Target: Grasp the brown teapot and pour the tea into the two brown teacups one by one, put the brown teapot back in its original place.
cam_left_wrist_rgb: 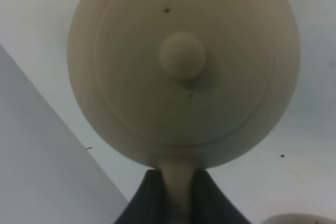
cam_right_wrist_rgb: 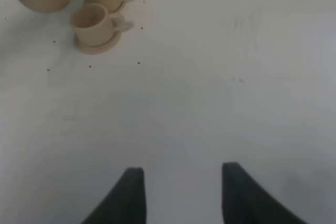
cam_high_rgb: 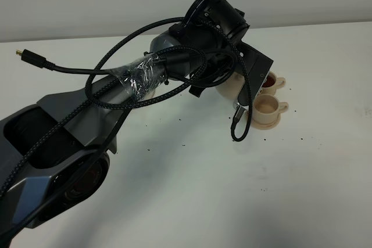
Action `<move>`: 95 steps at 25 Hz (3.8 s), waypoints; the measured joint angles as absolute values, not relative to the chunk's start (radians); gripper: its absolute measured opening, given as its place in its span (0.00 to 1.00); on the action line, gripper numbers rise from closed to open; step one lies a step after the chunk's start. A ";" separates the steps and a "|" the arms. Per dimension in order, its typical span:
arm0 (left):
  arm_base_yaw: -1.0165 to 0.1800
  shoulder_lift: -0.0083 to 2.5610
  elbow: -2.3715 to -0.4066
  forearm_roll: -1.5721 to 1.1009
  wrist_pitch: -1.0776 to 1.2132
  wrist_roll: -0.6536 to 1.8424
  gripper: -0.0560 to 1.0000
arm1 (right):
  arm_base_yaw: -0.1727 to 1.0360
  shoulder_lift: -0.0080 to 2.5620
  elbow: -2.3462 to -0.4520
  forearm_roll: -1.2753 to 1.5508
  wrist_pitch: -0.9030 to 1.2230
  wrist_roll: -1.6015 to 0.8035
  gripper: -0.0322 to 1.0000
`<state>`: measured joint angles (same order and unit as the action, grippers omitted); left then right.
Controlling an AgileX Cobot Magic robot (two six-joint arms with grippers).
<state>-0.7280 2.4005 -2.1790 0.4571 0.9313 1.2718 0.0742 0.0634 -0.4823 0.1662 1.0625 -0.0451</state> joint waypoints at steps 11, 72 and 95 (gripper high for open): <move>-0.761 2.401 -2.179 0.527 0.941 1.272 0.17 | 0.074 0.063 -0.482 0.166 1.063 -0.044 0.37; -0.782 2.425 -2.179 0.638 0.861 1.436 0.17 | 0.074 0.063 -0.482 0.166 1.063 -0.044 0.37; -0.782 2.425 -2.179 0.635 0.796 1.448 0.17 | 0.074 0.063 -0.482 0.166 1.063 -0.044 0.37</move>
